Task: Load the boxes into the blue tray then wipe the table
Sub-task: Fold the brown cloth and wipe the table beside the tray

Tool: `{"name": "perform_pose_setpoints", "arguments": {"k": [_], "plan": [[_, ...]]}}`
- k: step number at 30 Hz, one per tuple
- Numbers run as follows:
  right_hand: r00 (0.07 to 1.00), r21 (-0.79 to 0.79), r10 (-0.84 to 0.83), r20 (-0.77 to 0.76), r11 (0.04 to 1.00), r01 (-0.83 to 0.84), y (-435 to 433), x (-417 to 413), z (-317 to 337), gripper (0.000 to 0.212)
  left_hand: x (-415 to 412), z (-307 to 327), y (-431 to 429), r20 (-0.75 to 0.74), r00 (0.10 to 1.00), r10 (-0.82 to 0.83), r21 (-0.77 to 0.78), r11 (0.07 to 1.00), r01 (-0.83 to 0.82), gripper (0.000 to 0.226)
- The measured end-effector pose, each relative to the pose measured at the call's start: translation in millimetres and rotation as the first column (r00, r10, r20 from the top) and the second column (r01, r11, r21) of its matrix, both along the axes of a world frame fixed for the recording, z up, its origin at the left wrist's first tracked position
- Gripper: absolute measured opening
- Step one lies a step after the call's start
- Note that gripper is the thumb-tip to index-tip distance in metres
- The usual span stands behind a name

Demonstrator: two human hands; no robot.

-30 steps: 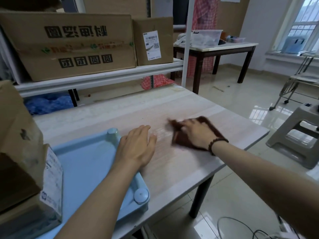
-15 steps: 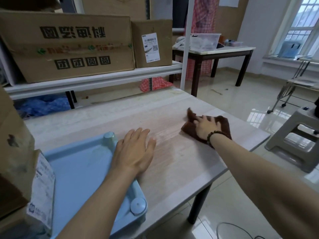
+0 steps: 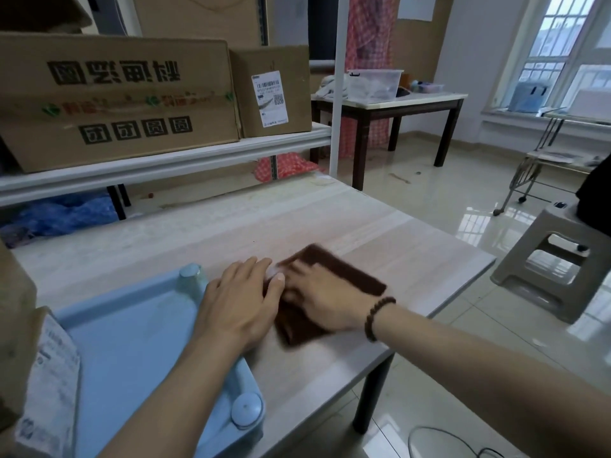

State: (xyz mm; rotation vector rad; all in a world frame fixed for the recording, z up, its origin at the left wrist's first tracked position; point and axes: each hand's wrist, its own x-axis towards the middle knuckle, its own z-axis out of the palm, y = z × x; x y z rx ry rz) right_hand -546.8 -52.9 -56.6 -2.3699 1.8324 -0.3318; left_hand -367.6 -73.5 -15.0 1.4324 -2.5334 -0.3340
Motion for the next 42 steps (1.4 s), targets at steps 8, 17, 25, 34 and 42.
{"name": "perform_pose_setpoints", "arguments": {"k": [8,17,25,34,42], "plan": [[0.659,0.017,-0.751,-0.049,0.659,0.752,-1.6,-140.0,11.9,0.046,1.5,-1.6,0.9,-0.048,0.999,0.018,0.026,1.000,-0.017,0.057],[0.998,-0.059,-0.005,-0.060,0.998,0.001,23.5,-75.1,-1.0,0.046,2.5,0.1,0.9,-0.070,0.997,0.019,0.016,1.000,-0.017,0.056],[0.977,-0.031,-0.213,-0.011,0.977,0.212,20.1,-51.7,-6.0,0.053,1.8,0.5,0.8,-0.097,0.995,0.036,0.013,0.999,-0.035,0.055],[0.993,-0.028,-0.113,0.024,0.993,0.114,24.2,-70.7,3.3,0.049,2.1,0.2,2.3,-0.126,0.991,0.035,0.021,0.999,-0.033,0.054],[0.934,0.129,-0.354,-0.035,0.926,0.356,-41.8,-68.5,5.9,0.048,3.1,0.2,0.3,-0.137,0.990,0.035,0.013,0.999,-0.033,0.054]]}}
